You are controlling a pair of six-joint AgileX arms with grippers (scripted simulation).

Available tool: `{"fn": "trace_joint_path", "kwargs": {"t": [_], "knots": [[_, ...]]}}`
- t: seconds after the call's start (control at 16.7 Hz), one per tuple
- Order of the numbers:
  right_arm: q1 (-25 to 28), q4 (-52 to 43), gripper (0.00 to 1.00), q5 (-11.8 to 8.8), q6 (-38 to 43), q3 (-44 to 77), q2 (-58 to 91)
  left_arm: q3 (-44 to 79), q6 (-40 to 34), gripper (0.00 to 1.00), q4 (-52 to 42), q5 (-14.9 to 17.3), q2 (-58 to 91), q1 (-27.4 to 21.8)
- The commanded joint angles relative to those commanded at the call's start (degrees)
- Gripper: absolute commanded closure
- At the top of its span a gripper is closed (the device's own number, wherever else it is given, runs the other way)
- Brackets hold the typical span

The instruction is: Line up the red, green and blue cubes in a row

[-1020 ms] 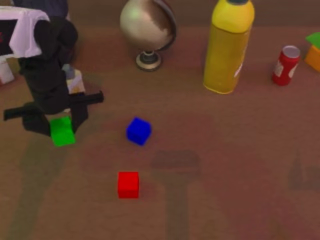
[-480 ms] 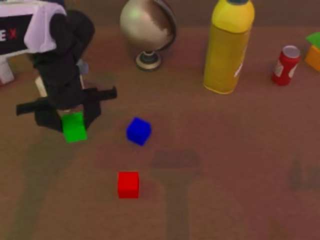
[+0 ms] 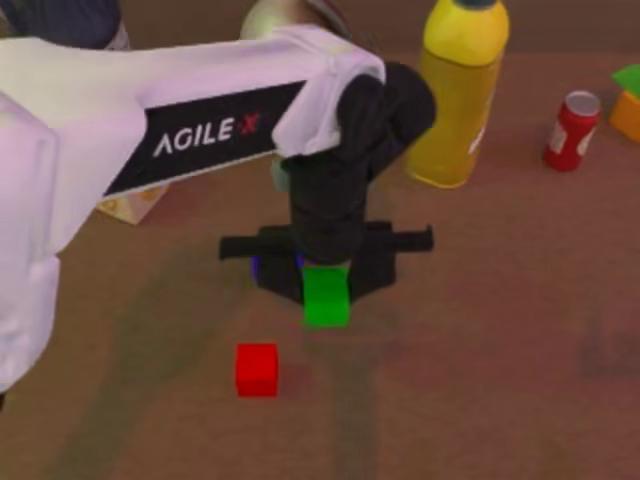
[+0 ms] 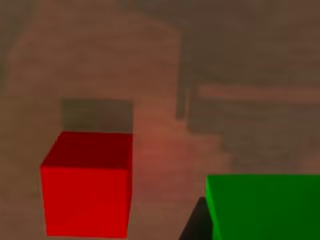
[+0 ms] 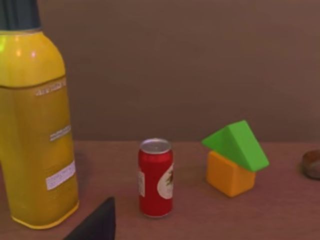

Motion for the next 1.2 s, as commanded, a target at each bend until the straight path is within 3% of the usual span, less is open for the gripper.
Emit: {"fn": "trace_joint_path", "kwargs": {"t": [0.18,0.54,0.9,1.2], "knots": [[0.0,0.0,0.00,0.0,0.0,0.0,0.0,2.3,-2.9,1.00,-1.1,0.0,0.7,-4.2],[0.0,0.0,0.00,0.0,0.0,0.0,0.0,1.4,-2.8,1.00,0.0,0.0,0.7,-4.2],[0.0,0.0,0.00,0.0,0.0,0.0,0.0,-6.0,-3.0,1.00,11.2,0.0,4.4,-4.3],[0.0,0.0,0.00,0.0,0.0,0.0,0.0,-7.1,-3.0,1.00,12.7,0.0,5.0,-4.4]]}}
